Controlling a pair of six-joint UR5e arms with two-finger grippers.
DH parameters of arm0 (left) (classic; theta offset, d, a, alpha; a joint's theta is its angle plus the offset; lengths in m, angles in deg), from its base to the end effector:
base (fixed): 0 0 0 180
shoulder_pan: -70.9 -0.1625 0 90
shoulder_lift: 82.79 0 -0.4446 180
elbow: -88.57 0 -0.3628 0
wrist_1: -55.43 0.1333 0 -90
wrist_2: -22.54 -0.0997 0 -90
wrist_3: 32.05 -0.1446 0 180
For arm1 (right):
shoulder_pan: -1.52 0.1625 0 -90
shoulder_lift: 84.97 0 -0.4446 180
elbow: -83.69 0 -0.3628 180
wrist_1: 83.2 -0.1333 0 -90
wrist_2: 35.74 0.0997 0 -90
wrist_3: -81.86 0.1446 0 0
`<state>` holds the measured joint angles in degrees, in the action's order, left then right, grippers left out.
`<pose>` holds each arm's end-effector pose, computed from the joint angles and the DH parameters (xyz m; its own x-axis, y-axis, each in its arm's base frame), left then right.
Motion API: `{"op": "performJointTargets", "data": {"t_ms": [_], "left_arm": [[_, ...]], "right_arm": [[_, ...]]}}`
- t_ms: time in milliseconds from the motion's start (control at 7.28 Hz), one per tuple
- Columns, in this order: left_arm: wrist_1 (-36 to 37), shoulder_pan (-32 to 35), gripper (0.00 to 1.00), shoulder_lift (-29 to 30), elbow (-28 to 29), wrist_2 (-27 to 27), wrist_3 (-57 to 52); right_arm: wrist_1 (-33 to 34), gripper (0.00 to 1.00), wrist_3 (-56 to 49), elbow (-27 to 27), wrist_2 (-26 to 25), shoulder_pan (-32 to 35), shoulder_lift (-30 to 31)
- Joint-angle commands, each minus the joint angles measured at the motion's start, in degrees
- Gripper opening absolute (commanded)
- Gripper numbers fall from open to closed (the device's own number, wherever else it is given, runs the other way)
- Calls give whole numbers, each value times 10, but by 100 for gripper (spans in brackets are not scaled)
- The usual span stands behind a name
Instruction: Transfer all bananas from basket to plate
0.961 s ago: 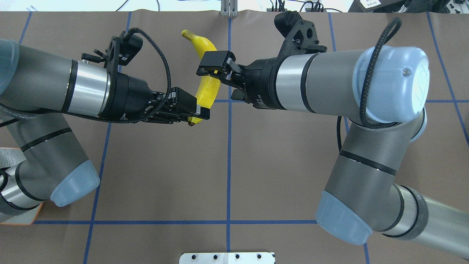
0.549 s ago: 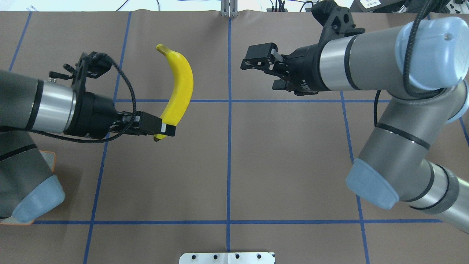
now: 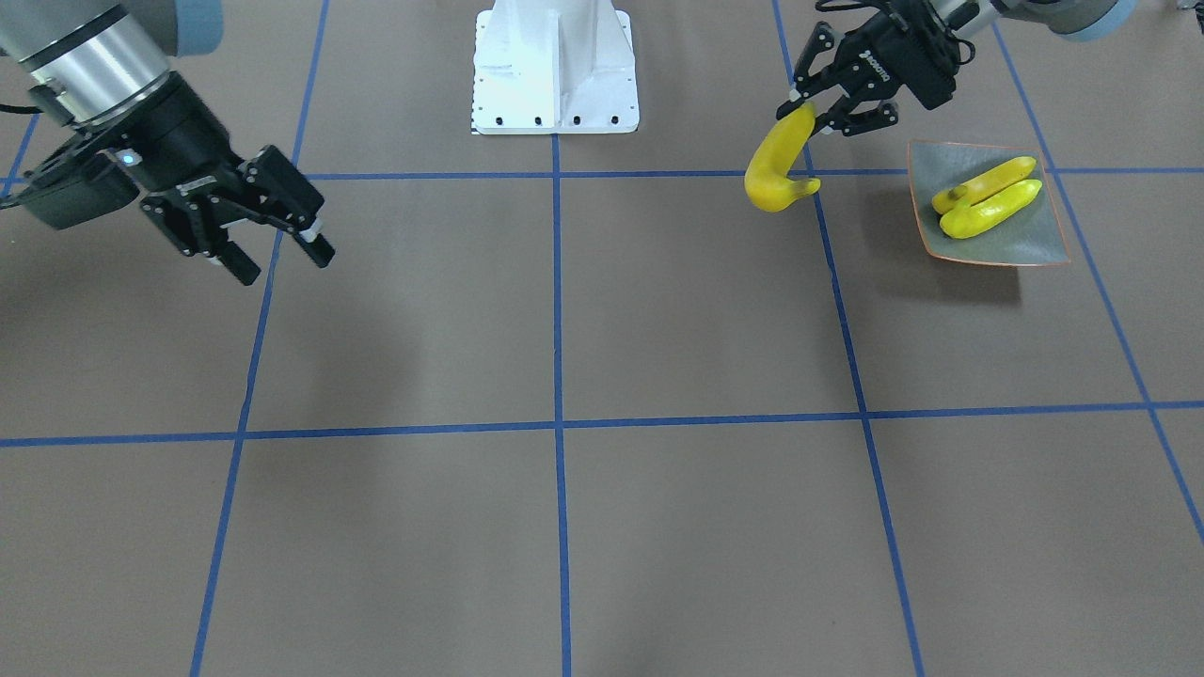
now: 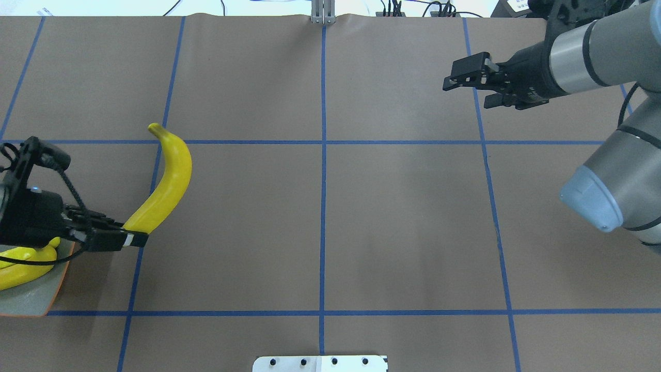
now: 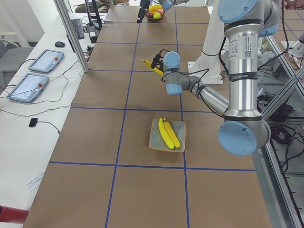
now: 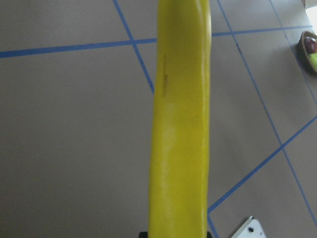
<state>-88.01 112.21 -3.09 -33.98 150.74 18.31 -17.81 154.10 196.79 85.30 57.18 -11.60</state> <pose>0.2648 -0.2911 0.3940 0.1868 0.5033 -0.8437 -0.0656 0.8633 0.5005 -0.2680 -0.4964 0.3204 0.3685 0.0760 0.9265 -0.3496 0.9348 0.0623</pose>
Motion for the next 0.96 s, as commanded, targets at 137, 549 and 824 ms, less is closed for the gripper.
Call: {"op": "performJointTargets", "data": {"t_ms": [137, 549, 824], "left_arm": [[-120, 4, 0, -173, 34, 8, -166], [-246, 13, 0, -188, 198, 6, -298], [-317, 28, 0, -198, 265, 9, -329]], "right_arm": [[0, 100, -167, -40, 74, 107, 75], [2, 100, -385, -109, 151, 231, 126], [2, 100, -460, -154, 162, 266, 124]]}}
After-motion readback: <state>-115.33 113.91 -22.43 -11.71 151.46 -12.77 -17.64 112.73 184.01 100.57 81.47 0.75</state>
